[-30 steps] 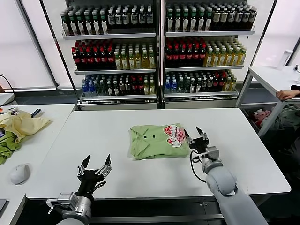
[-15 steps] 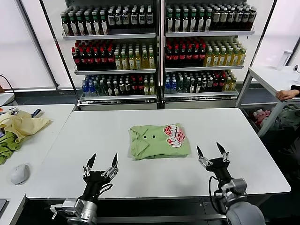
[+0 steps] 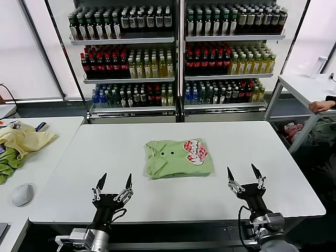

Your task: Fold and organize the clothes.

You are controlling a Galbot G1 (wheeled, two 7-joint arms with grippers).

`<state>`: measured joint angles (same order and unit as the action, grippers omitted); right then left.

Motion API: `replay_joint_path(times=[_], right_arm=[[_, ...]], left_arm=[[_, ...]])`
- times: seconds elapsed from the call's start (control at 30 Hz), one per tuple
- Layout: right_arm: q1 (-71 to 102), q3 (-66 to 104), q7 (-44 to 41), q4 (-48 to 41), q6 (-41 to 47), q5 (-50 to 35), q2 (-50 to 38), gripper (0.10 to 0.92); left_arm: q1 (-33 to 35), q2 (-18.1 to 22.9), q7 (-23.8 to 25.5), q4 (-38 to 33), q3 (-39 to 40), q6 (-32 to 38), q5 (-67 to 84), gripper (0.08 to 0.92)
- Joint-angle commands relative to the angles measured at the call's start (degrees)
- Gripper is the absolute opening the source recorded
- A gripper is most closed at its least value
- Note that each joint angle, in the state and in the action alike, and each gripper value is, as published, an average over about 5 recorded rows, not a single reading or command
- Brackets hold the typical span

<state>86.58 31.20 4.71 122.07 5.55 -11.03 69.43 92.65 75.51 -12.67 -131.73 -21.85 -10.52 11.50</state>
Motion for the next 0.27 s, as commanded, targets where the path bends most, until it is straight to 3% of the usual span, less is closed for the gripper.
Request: replay_joint_path(times=[0.03,0.27], right_arm=[[2.4,0.6,1.9,2.2,-0.2,1.6,0.5,0.823],[2.1,0.8,2.3,2.1,-0.2,1.8,0.3,0.823]], left_arm=[[1.0,0.3,0.3,-0.4,0.4,0.4,-2.2,0.823],[1.1,0.5,0.4,-0.4,0.3,0.4,-2.6,0.823]])
